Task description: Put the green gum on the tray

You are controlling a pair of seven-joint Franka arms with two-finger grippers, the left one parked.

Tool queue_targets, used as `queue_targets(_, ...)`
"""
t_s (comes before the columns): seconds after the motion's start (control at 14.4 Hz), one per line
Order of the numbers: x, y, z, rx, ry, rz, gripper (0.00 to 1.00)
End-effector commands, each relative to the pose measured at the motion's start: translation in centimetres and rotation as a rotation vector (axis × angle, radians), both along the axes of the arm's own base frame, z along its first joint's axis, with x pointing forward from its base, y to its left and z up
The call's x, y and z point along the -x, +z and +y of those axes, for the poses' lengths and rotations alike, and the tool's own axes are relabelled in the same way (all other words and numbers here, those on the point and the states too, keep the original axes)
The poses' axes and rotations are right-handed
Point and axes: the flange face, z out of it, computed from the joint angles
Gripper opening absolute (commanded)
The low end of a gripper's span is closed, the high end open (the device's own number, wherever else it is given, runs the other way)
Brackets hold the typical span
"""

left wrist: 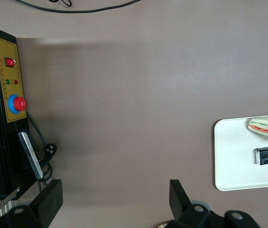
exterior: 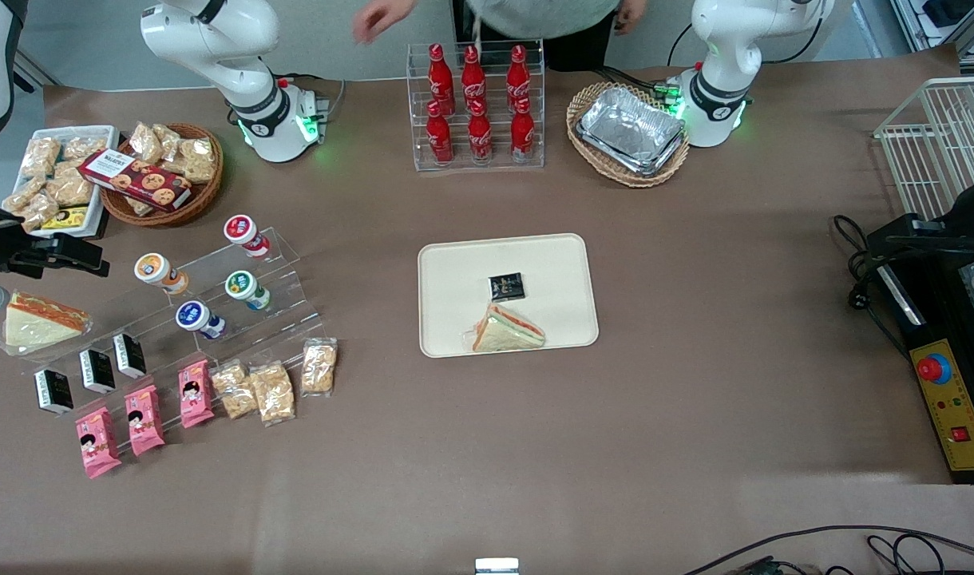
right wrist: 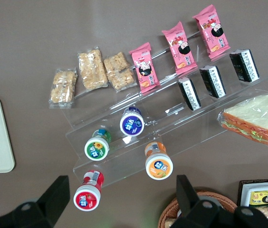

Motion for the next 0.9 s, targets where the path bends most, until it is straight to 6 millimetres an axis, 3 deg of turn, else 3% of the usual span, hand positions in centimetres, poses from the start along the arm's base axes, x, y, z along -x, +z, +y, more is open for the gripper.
queue_targets(0.0,0.0,0.4,0.6,-0.021,0.009,-0.009,1.0)
queue_targets(0.55,-0.2,-0.2,0.4,-0.055,0.011,-0.002,1.0)
queue_targets(0.83,1.5,-1.2,2.3,-0.074,0.044,0.021,1.0)
